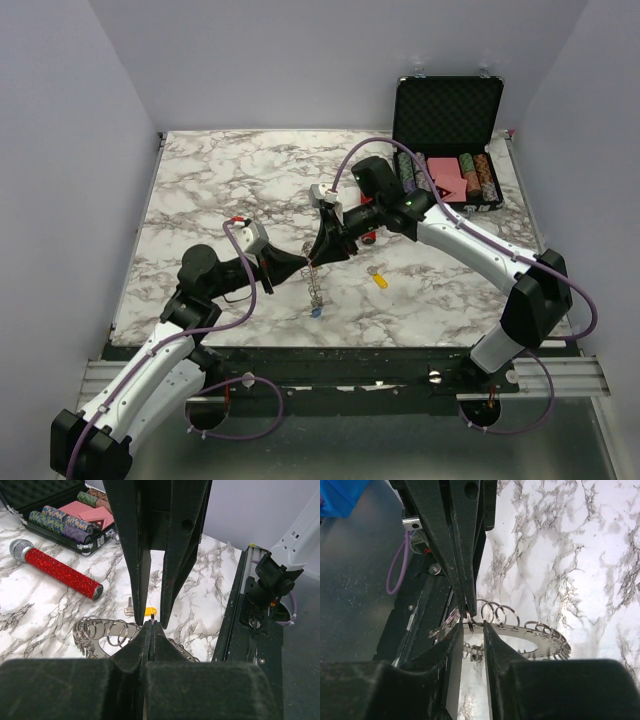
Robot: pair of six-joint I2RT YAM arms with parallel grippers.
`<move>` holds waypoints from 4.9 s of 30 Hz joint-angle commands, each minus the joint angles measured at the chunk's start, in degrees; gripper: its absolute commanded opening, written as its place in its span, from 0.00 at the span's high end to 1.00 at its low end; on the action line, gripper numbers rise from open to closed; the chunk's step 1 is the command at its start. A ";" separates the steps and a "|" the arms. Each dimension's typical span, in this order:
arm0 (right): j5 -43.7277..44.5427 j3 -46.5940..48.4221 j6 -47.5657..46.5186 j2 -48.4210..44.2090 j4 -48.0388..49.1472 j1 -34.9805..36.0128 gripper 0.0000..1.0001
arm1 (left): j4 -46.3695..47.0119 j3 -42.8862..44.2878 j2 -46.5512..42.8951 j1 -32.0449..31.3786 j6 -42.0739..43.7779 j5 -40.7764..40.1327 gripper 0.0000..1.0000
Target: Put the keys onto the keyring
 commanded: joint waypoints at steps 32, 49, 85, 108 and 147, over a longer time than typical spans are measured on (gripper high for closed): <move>-2.97 -1.42 -4.04 1.60 -2.57 -0.12 1.00 | 4.40 -1.97 -0.75 -0.35 -3.70 -5.15 0.66; 1.86 -0.01 -10.53 1.69 -8.63 -0.12 1.00 | -4.30 -2.84 -10.95 -0.26 1.75 -16.49 0.01; 3.88 7.37 -19.42 4.94 -20.86 -0.12 1.00 | -7.20 2.69 5.57 -2.28 -2.99 7.76 0.91; 3.27 7.11 -19.16 4.76 -20.68 -0.12 1.00 | -10.37 4.01 8.30 -4.22 -2.12 -4.01 0.60; 3.00 7.29 -20.12 4.41 -21.65 -0.12 1.00 | -10.19 -0.20 -6.20 -4.22 1.57 -16.31 0.07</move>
